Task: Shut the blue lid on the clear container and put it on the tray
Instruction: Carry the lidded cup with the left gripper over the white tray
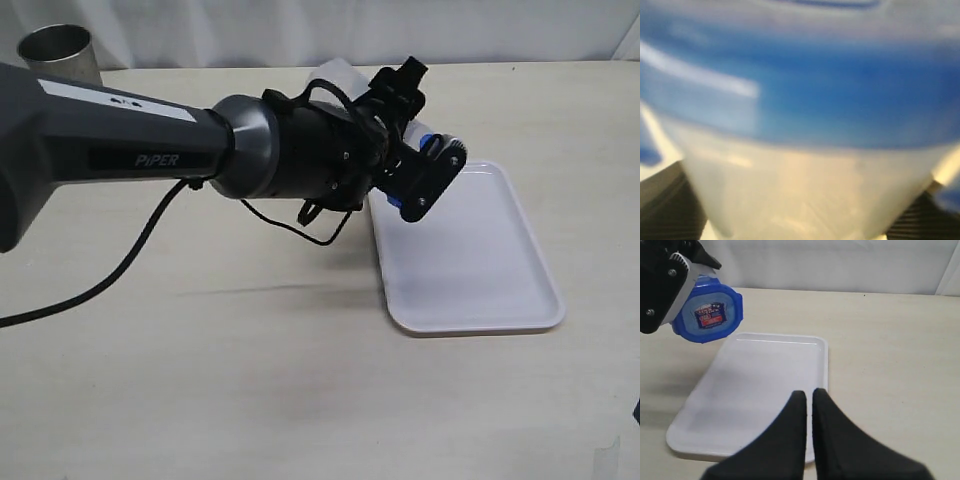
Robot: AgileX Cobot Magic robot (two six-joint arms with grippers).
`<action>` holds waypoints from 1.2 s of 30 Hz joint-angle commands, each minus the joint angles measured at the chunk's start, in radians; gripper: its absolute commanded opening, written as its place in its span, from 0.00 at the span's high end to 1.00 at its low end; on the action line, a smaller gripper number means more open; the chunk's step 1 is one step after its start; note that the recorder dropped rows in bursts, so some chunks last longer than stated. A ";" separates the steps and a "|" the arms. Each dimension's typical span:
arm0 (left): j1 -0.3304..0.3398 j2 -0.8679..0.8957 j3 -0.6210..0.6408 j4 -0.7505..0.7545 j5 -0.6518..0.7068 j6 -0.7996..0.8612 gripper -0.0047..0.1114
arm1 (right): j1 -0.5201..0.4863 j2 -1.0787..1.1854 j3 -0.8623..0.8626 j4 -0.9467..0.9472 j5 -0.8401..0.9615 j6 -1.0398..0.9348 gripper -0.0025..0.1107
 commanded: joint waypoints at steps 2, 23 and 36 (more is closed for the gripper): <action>-0.043 -0.007 -0.013 0.187 0.117 0.001 0.96 | -0.004 -0.004 0.002 -0.002 -0.012 0.004 0.94; -0.072 -0.007 -0.013 0.209 0.107 -0.040 0.96 | -0.004 -0.004 0.002 -0.002 -0.012 0.004 0.94; -0.039 -0.007 -0.013 0.202 -0.225 -0.800 0.96 | -0.004 -0.004 0.002 -0.002 -0.012 0.004 0.94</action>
